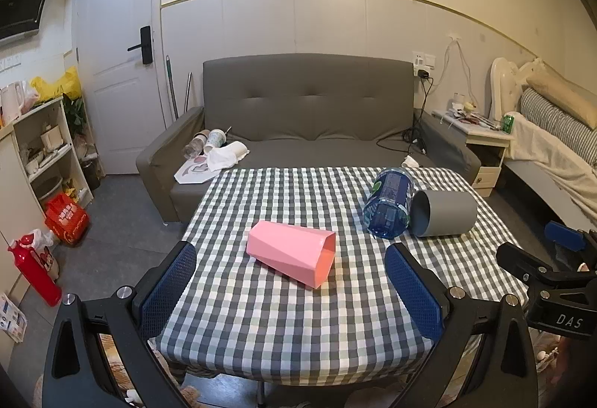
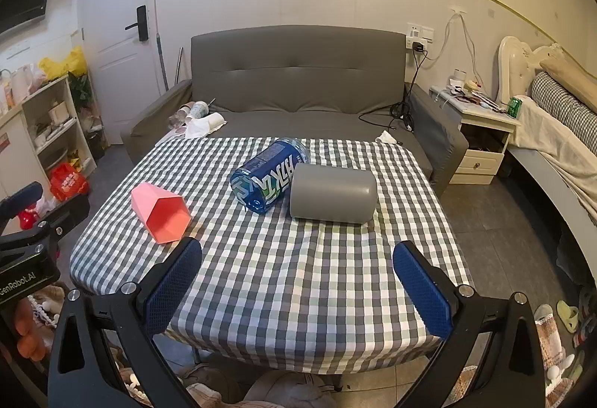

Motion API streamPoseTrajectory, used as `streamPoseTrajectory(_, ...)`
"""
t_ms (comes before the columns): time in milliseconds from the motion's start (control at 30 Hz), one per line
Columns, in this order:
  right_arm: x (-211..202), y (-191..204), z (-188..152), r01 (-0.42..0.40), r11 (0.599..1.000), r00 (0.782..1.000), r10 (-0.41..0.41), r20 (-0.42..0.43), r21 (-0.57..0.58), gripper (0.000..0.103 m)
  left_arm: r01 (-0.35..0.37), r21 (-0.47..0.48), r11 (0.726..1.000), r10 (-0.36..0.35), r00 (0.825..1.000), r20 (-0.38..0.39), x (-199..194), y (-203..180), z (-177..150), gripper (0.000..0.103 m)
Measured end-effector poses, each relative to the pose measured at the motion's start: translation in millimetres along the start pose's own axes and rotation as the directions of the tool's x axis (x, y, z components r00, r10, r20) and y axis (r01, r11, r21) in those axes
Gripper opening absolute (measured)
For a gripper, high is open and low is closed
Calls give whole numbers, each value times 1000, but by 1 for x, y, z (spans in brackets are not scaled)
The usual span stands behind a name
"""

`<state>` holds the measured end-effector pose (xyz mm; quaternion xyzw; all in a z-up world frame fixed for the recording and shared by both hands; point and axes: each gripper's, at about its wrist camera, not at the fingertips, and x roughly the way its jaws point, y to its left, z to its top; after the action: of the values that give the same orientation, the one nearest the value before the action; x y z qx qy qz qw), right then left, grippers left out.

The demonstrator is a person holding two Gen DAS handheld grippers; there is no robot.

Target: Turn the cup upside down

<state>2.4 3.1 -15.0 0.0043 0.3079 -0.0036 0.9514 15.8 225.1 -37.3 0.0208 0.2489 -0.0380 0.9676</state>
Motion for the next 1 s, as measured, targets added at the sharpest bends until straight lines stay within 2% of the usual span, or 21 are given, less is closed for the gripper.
streamPoseTrajectory(1000, 4, -6, 2, -14, 1000, 1000, 14, -14, 10, 103, 7, 11, 1000, -6, 1000, -26, 7, -2, -2, 103)
